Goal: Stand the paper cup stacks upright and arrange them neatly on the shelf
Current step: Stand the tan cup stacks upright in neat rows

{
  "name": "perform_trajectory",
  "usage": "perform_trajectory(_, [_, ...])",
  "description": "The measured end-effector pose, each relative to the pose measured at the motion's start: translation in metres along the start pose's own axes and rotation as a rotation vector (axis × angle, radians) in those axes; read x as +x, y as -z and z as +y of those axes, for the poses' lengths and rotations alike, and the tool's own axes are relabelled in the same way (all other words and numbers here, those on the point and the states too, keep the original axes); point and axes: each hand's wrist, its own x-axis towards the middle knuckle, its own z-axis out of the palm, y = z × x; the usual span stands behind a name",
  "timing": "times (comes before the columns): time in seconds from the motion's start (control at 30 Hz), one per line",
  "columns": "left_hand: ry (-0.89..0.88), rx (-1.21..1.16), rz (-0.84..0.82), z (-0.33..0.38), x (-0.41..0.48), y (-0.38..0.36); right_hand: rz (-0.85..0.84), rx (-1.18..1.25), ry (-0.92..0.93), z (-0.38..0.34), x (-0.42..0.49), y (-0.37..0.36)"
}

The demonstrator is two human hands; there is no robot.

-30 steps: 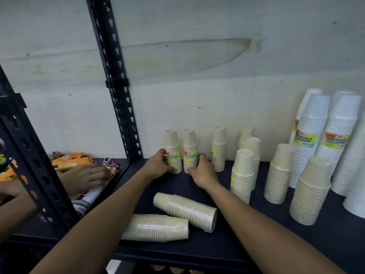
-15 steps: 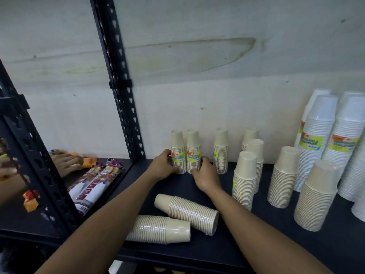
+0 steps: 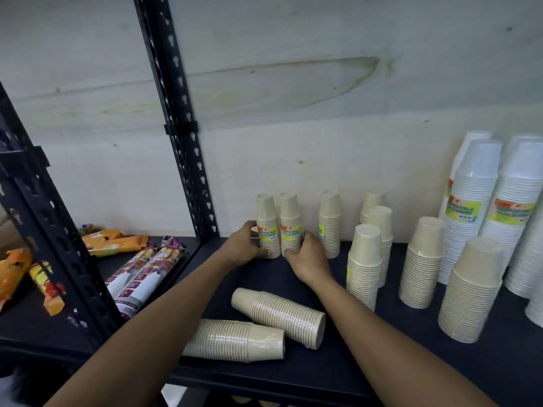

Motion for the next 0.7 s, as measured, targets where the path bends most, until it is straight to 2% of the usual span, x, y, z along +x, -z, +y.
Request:
perform_trajectory(0.2, [0.043, 0.032, 0.039, 0.009, -0.016, 0.024, 0.001, 0.027, -0.001, -0.031, -0.005, 0.025])
perform_trajectory(0.37, [0.022, 0.042, 0.095, 0.017, -0.049, 0.047, -0.018, 0.004, 0.106, -0.058, -0.019, 0.05])
perform_trajectory(0.53, [-0.023, 0.078, 0.091, 0.019, -0.111, 0.063, -0.253, -0.184, 0.245, -0.065, -0.05, 0.07])
perform_trajectory(0.7, [-0.07, 0.22, 0.047, 0.017, -0.184, 0.064, -0.456, -0.34, 0.278, -0.059, -0.079, 0.081])
